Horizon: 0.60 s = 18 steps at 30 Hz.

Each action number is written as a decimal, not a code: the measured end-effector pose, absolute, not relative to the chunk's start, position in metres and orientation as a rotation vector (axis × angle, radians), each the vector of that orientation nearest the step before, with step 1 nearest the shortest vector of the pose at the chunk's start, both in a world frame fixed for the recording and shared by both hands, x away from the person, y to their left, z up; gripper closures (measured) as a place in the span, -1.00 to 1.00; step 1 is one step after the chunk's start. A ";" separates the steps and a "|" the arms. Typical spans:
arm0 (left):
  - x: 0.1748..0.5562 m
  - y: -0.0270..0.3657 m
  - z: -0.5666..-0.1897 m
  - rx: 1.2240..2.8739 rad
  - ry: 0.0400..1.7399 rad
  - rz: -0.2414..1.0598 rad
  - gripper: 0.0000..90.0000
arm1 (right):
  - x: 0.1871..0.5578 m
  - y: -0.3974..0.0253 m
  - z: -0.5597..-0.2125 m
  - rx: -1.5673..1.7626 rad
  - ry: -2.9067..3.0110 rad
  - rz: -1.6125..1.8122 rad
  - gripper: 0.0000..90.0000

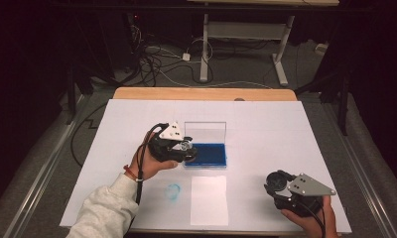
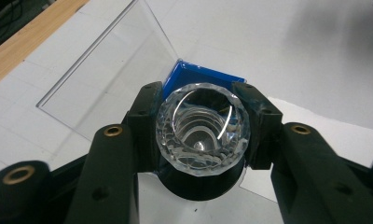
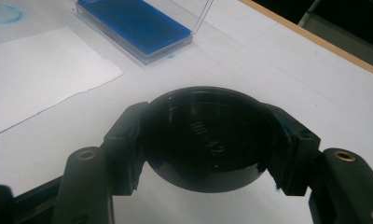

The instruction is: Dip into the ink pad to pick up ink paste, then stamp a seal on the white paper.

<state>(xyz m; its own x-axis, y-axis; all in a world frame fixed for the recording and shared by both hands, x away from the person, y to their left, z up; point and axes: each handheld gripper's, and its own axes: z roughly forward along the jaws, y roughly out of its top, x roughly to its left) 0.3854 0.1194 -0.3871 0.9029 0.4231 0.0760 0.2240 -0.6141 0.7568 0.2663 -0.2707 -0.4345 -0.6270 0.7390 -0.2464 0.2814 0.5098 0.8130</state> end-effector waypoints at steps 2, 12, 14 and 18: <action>0.383 0.122 -0.386 2.237 0.468 0.307 0.21 | 0.267 -0.271 -0.434 0.828 2.171 1.019 -0.15; 0.374 0.124 -0.379 2.245 0.441 0.311 0.22 | 0.269 -0.267 -0.435 0.818 2.178 1.019 -0.15; 0.370 0.123 -0.378 2.246 0.430 0.331 0.21 | 0.269 -0.267 -0.435 0.808 2.183 1.015 -0.15; 0.366 0.121 -0.375 2.248 0.405 0.322 0.21 | 0.268 -0.267 -0.434 0.807 2.181 1.020 -0.15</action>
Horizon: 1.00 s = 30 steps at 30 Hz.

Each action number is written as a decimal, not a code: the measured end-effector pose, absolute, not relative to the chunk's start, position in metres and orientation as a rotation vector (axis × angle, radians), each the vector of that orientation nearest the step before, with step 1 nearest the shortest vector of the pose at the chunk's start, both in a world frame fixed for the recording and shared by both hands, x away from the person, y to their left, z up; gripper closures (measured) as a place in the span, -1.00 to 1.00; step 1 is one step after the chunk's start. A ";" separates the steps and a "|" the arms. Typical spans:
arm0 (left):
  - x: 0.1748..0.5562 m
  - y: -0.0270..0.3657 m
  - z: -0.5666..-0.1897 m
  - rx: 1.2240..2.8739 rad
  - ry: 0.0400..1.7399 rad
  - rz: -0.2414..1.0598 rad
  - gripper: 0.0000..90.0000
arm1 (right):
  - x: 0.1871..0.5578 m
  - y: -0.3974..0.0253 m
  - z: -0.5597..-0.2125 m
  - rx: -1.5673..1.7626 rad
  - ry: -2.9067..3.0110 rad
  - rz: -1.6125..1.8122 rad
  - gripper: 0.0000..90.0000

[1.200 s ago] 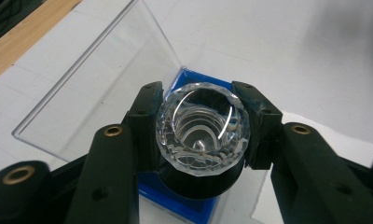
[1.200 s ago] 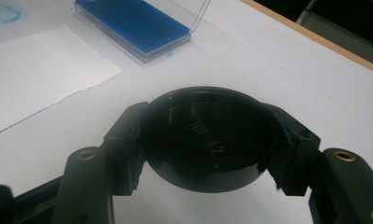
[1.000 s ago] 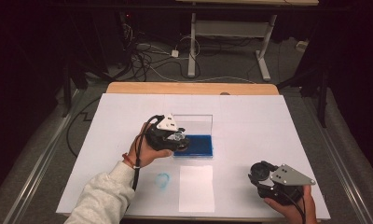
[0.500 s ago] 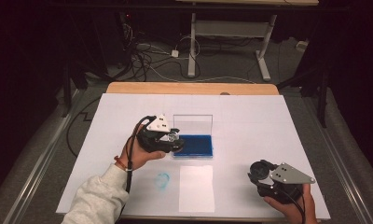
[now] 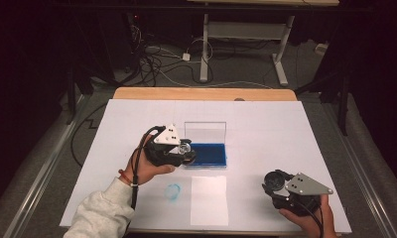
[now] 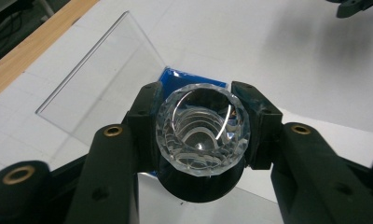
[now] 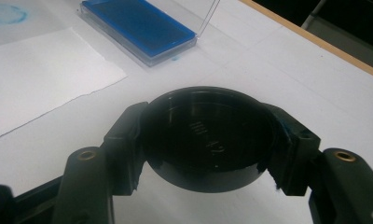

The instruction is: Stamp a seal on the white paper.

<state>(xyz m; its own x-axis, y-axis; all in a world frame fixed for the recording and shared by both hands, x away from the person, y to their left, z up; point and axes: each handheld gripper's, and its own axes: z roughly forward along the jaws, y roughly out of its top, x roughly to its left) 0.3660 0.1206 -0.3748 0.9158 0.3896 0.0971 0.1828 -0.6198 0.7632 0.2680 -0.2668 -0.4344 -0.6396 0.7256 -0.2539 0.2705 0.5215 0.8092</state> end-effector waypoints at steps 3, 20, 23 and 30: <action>0.364 0.120 -0.375 2.238 0.395 0.310 0.22 | 0.269 -0.268 -0.434 0.812 2.178 1.020 -0.15; 0.330 0.090 -0.382 2.285 0.238 0.273 0.21 | 0.266 -0.262 -0.436 0.784 2.195 1.017 -0.15; 0.321 0.082 -0.385 2.296 0.204 0.265 0.22 | 0.266 -0.261 -0.438 0.782 2.210 1.010 -0.15; 0.308 0.067 -0.401 2.348 0.152 0.221 0.21 | 0.265 -0.262 -0.436 0.776 2.199 1.021 -0.15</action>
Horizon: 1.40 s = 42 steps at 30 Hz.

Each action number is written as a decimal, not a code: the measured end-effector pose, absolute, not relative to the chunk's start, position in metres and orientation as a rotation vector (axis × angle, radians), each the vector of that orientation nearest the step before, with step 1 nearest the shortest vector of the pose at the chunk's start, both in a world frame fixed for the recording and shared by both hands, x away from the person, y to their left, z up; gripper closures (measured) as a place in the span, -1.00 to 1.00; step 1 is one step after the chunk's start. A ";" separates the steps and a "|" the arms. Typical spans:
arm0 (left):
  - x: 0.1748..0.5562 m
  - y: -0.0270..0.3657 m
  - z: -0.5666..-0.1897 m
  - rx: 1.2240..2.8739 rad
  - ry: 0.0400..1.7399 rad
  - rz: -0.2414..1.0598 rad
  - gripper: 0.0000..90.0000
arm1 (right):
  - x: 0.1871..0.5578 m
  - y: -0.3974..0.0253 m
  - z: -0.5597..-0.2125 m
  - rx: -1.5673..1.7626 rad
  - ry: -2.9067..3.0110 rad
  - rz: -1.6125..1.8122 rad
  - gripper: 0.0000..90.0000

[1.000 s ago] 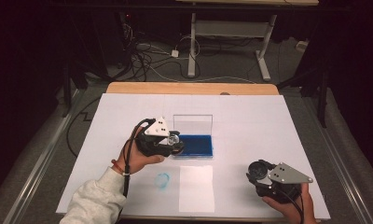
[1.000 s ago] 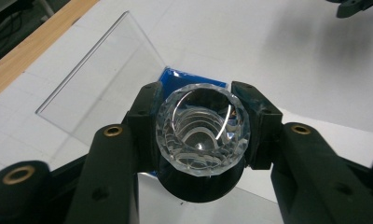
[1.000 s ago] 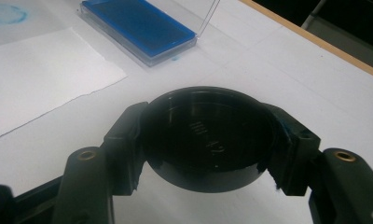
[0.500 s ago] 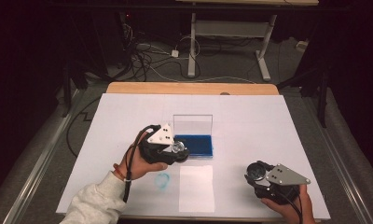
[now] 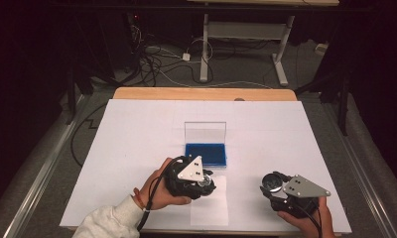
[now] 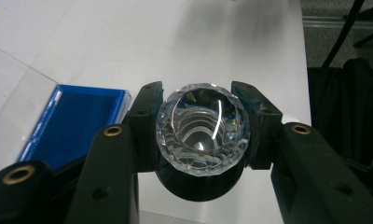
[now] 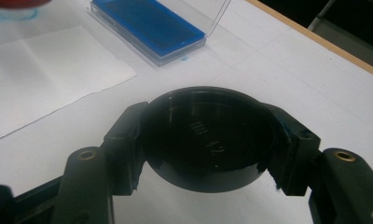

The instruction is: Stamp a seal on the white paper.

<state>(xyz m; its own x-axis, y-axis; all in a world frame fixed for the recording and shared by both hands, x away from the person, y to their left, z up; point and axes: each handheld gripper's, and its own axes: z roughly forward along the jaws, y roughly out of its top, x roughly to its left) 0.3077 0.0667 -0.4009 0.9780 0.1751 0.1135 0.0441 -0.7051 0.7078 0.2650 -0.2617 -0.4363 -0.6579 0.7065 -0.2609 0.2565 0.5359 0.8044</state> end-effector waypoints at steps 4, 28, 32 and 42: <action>0.304 0.063 -0.412 2.387 0.141 0.193 0.22 | 0.265 -0.261 -0.438 0.775 2.210 1.012 -0.15; 0.309 0.049 -0.438 2.421 0.126 0.173 0.22 | 0.266 -0.259 -0.440 0.772 2.231 0.999 -0.15; 0.309 0.046 -0.443 2.443 0.119 0.176 0.22 | 0.266 -0.259 -0.440 0.772 2.234 0.995 -0.15; 0.313 0.049 -0.448 2.436 0.140 0.161 0.21 | 0.266 -0.259 -0.441 0.767 2.244 0.987 -0.15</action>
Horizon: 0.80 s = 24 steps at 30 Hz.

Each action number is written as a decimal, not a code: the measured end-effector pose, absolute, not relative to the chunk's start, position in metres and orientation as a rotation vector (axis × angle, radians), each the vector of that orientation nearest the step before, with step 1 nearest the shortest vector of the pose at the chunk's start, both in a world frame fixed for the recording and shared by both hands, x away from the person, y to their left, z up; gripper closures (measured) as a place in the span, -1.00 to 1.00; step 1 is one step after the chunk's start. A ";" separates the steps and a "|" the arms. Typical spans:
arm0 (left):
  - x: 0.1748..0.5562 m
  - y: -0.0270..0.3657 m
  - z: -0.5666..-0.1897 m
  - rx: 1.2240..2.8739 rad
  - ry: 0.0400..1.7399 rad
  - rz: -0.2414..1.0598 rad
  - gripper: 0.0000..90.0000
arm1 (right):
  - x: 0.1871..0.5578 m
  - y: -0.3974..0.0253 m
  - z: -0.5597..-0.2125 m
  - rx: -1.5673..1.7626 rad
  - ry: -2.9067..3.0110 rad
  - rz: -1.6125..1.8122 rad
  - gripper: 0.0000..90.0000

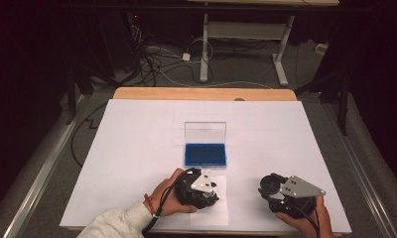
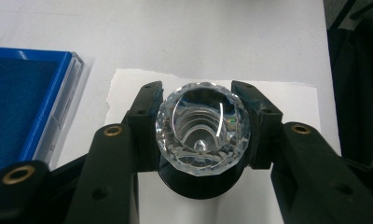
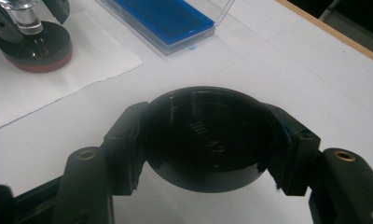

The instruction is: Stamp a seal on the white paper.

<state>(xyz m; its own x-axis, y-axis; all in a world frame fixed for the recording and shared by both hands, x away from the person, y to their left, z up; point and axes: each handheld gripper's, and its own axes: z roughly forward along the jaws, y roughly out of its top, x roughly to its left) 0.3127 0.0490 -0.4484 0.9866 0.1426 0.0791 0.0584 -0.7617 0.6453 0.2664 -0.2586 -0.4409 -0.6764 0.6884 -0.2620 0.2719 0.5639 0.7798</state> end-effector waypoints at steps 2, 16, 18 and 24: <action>0.314 0.049 -0.449 2.436 0.152 0.148 0.21 | 0.266 -0.258 -0.441 0.767 2.244 0.987 -0.15; 0.317 0.049 -0.447 2.455 0.166 0.113 0.21 | 0.266 -0.258 -0.441 0.765 2.248 0.983 -0.15; 0.316 0.049 -0.447 2.453 0.171 0.118 0.21 | 0.266 -0.258 -0.441 0.766 2.249 0.984 -0.15; 0.315 0.047 -0.445 2.479 0.171 0.131 0.21 | 0.266 -0.260 -0.441 0.771 2.243 0.984 -0.15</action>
